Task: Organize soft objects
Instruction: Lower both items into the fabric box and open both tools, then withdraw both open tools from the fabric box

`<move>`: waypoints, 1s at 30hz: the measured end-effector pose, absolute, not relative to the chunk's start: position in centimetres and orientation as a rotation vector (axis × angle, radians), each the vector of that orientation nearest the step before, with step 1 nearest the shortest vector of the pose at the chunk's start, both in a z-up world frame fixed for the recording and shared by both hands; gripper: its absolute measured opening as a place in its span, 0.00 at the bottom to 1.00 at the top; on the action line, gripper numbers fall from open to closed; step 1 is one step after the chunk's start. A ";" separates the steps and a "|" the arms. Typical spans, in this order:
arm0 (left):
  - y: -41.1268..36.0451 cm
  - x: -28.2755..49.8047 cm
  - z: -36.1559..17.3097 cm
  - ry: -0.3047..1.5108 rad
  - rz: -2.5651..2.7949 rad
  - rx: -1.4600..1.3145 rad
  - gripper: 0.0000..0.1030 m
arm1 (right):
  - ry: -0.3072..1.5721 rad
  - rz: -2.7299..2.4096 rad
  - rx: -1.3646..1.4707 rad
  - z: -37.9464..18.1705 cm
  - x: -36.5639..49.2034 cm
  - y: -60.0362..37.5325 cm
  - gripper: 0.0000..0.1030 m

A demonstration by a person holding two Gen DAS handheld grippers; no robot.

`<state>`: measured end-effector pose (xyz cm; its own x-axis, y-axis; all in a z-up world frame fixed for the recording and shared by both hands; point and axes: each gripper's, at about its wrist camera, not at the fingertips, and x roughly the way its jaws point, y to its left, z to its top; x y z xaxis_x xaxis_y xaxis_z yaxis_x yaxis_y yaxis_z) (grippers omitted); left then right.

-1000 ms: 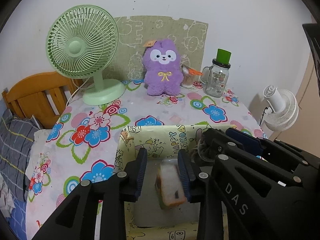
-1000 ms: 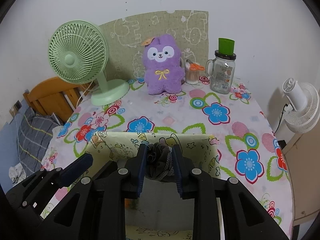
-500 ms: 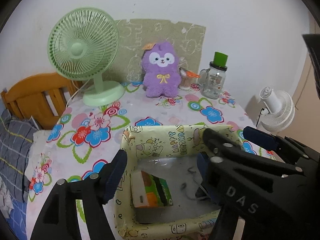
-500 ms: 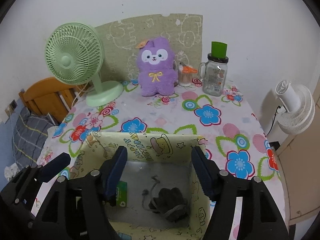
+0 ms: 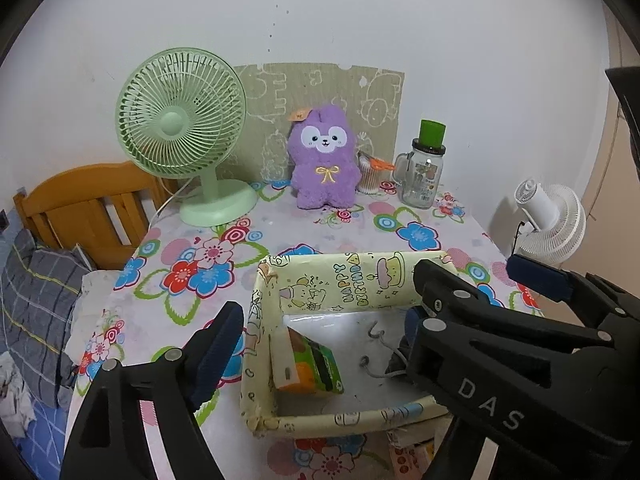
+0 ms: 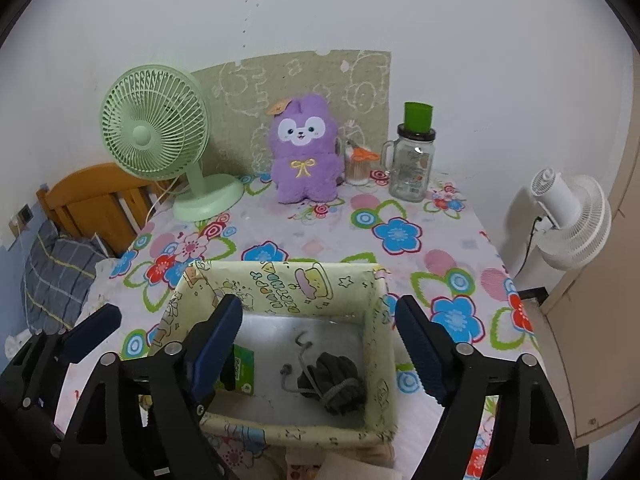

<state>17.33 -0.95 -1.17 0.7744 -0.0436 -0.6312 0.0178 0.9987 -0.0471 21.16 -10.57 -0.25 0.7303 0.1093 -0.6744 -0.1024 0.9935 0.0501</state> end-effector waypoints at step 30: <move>-1.9 10.3 0.1 0.629 -0.041 -0.061 0.95 | 0.661 0.122 -0.002 1.6 13.2 -11.8 0.93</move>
